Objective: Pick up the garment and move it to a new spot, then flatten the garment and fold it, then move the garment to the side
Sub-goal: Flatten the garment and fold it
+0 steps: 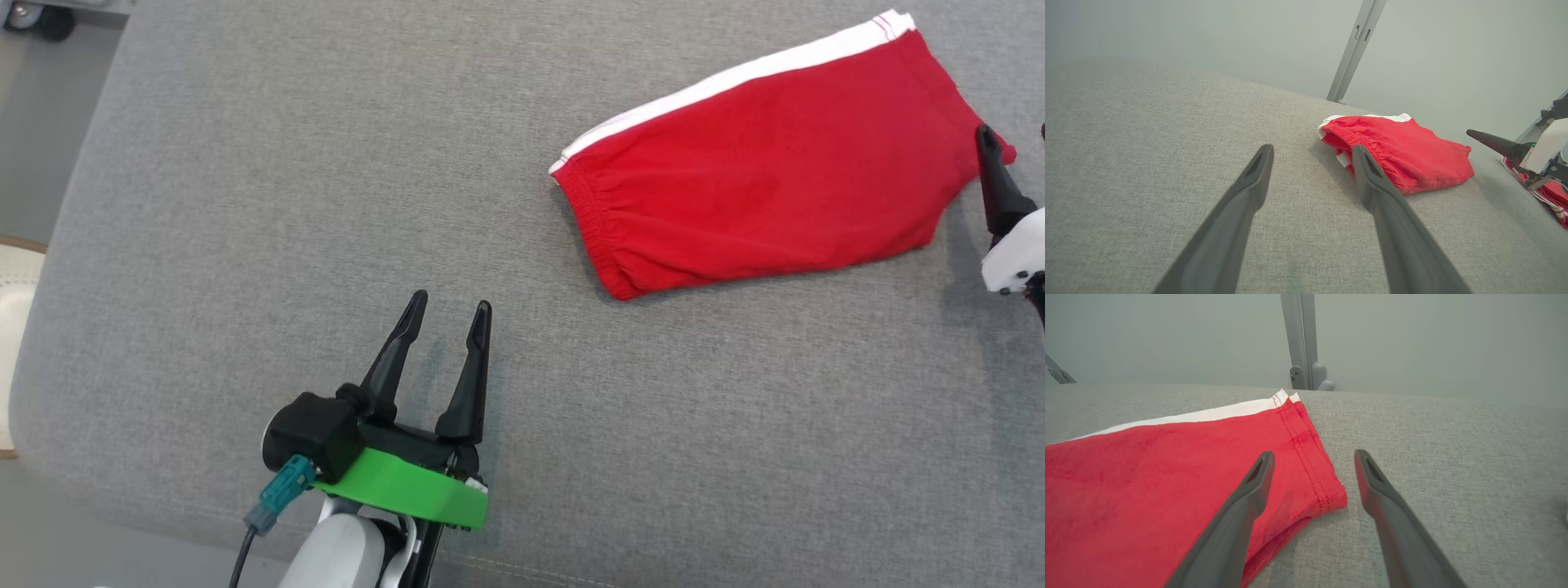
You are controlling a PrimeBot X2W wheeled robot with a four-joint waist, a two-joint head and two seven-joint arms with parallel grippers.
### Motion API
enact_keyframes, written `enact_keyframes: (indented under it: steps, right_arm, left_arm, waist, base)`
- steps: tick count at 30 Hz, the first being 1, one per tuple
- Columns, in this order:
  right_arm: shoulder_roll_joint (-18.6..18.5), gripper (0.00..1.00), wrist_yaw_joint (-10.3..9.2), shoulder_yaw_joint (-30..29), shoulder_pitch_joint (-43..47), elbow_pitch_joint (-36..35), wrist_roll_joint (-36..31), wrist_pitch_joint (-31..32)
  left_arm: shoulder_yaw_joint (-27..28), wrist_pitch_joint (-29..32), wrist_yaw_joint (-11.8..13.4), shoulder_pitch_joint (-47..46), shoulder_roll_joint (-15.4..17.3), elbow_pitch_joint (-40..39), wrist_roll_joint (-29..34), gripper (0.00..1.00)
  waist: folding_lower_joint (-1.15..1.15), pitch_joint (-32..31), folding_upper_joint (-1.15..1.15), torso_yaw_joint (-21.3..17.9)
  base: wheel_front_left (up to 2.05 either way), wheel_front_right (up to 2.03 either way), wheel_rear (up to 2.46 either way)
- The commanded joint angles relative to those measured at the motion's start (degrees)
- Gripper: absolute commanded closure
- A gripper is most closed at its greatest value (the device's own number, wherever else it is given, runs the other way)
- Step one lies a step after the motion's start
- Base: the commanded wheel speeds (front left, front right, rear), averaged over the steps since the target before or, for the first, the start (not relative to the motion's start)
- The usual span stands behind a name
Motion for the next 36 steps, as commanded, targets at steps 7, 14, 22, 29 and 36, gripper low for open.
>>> enact_keyframes:
  steps: [7,14,22,29,36]
  right_arm:
    - [-1.68,0.0,-0.07,-2.4,-7.63,10.19,3.54,10.53]
    - [-1.71,0.0,-0.07,-2.01,-10.69,16.19,3.95,17.44]
    - [-0.55,0.63,-0.08,-0.82,-11.26,20.07,5.06,22.59]
    - [0.68,1.0,-0.1,-1.23,-11.9,19.0,6.77,18.73]
    - [2.37,1.0,-0.09,-2.42,-7.15,15.86,10.98,12.63]
  left_arm:
    - [-2.75,-0.12,1.71,0.41,0.04,-1.35,0.71,0.0]
    - [-3.05,-0.12,1.82,-0.6,0.03,-1.41,0.96,0.0]
    - [-3.26,-0.12,2.01,-1.31,0.03,-2.07,1.07,0.0]
    - [-2.46,-0.12,1.38,-1.56,0.03,-1.93,2.06,0.0]
    - [-1.87,-0.12,1.02,-1.37,0.04,-1.67,2.88,0.0]
  waist:
    - [0.0,0.01,0.0,6.7]
    - [0.0,0.95,0.0,8.2]
    - [0.0,1.7,0.0,7.66]
    - [0.0,1.74,0.0,4.31]
    - [0.0,-0.1,0.0,-0.81]
  base:
    - [0.0,0.0,0.0]
    - [0.0,0.0,0.0]
    - [0.0,0.0,0.0]
    - [0.0,0.0,0.0]
    - [0.0,0.0,0.0]
